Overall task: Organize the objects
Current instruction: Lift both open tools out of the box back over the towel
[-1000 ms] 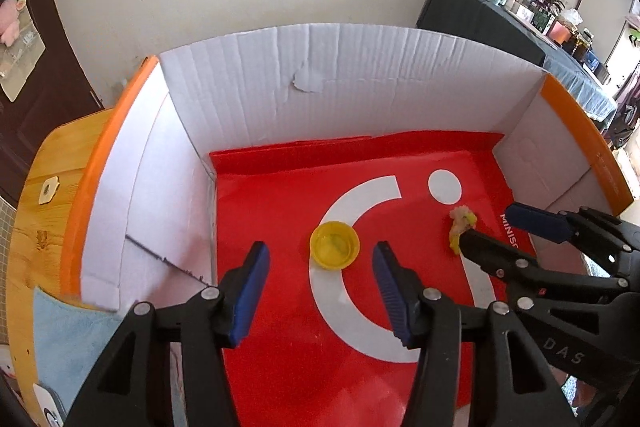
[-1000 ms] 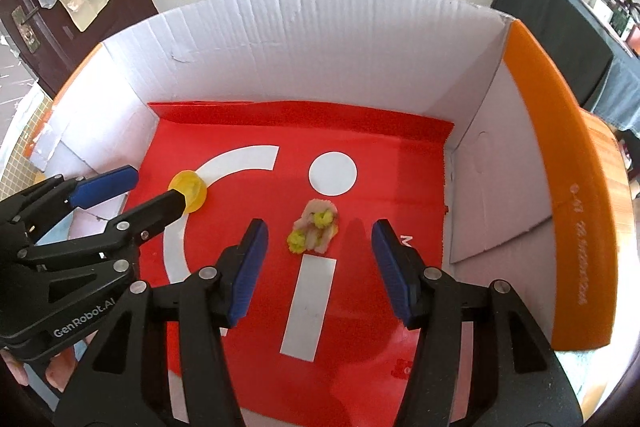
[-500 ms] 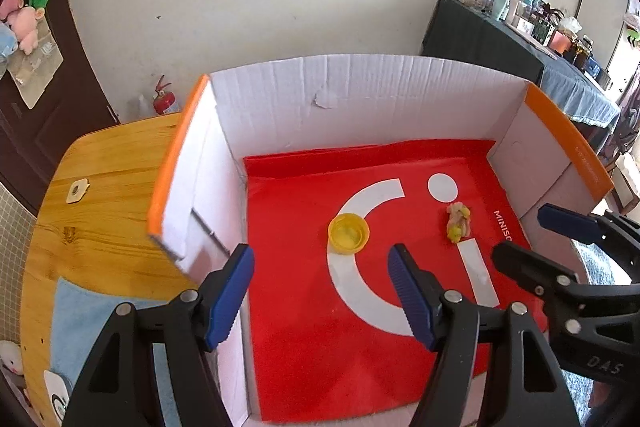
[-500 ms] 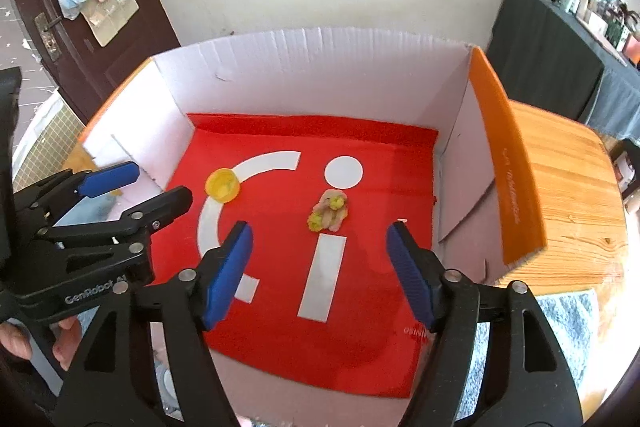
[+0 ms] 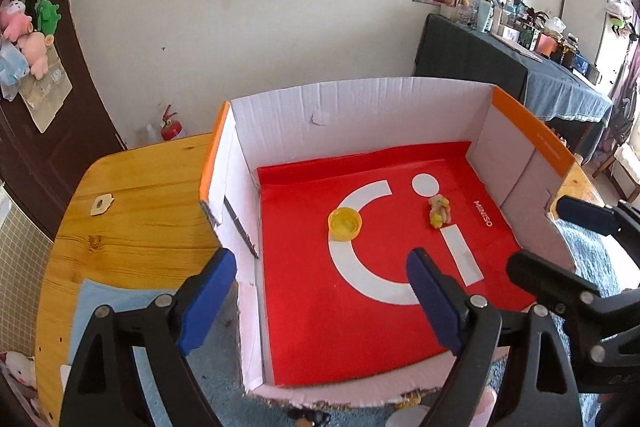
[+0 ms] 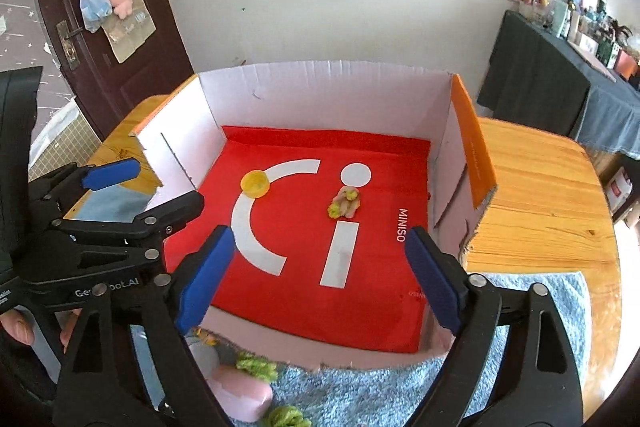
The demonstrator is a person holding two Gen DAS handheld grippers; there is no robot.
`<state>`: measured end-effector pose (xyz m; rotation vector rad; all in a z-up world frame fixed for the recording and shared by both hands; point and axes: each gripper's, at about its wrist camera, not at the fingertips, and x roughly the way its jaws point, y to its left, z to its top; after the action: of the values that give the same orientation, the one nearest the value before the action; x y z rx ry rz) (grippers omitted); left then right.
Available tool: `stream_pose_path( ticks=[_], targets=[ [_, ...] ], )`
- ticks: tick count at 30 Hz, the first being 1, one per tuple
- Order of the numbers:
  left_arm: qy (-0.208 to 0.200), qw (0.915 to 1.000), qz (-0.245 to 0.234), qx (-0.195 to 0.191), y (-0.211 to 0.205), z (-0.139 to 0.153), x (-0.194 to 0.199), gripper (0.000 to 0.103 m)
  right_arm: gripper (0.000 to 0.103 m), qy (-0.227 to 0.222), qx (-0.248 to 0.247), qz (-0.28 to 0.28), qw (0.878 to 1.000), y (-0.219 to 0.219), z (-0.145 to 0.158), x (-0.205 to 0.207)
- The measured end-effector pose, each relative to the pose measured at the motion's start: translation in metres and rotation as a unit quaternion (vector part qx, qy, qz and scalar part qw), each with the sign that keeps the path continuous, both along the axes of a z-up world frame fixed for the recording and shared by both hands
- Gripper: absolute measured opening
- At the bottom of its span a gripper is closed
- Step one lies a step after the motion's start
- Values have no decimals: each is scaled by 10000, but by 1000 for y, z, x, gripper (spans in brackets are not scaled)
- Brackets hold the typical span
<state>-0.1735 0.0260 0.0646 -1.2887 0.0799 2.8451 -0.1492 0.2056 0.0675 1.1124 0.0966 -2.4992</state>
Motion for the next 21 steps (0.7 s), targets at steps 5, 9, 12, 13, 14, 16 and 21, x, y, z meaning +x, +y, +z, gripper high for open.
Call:
stream_pose_path(
  ticks=[5,9,12,13,14,16,21],
  targets=[
    [51,10000,4,17,-1,-1,10,93,94,168,-41,-34,9998,3,6,14],
    [51,9999,-40,136,-4,-1,19,93,97,214,-105,-24,9997,3,8,22],
    [74,9998,-36,198,-4,0,28,99,99,266,-139,-30,9995,1,9,28],
    [92,9997,-35,223,-4,0,31,100,100,278,-167,-26,9995,1,9,30],
    [110,9996,-31,243,-4,0,34,101,100,286,-210,-26,9994,2,9,33],
    [136,9995,-34,295,-6,0,40,101,100,290,-269,-7,9992,1,8,38],
    [141,9993,-40,356,-7,-2,52,102,102,374,-341,-7,9987,1,7,51]
  ],
)
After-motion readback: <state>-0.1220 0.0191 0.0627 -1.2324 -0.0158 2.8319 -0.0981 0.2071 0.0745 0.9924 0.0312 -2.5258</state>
